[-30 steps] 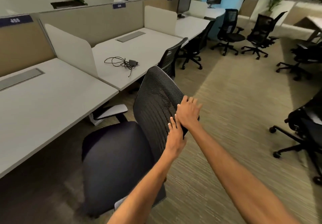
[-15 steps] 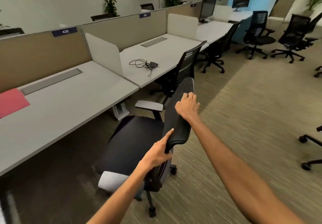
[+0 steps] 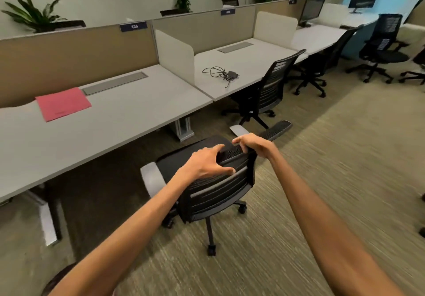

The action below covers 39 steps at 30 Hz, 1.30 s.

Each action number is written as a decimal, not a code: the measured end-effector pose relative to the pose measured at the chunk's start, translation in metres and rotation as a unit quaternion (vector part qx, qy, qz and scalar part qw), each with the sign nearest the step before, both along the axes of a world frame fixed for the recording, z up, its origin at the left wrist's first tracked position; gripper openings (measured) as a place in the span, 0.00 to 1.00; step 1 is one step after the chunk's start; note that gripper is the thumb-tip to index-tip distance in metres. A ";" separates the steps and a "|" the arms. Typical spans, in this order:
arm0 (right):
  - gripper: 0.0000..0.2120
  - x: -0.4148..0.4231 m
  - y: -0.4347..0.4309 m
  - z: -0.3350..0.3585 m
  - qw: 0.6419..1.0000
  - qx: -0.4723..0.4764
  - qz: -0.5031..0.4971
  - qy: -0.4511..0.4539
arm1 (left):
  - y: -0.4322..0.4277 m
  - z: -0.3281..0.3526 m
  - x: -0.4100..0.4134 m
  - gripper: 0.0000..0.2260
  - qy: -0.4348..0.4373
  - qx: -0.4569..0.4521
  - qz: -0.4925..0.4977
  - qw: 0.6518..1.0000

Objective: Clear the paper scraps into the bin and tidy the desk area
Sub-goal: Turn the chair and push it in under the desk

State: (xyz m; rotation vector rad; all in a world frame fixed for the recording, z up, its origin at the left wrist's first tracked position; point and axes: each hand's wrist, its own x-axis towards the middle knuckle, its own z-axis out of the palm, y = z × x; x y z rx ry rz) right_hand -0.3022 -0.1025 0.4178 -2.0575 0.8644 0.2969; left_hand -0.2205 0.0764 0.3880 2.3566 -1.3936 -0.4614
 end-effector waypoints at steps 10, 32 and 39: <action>0.12 -0.004 0.028 -0.051 0.849 -0.488 0.187 -0.071 | 0.041 -0.009 0.010 0.11 -0.140 0.040 0.140 0.979; 0.09 0.051 0.096 -0.042 0.810 -0.472 0.295 -0.184 | 0.124 -0.004 0.028 0.13 -0.182 0.092 0.258 0.945; 0.06 0.095 0.119 -0.038 0.809 -0.450 0.315 -0.211 | 0.148 0.002 0.063 0.12 -0.196 0.116 0.292 0.929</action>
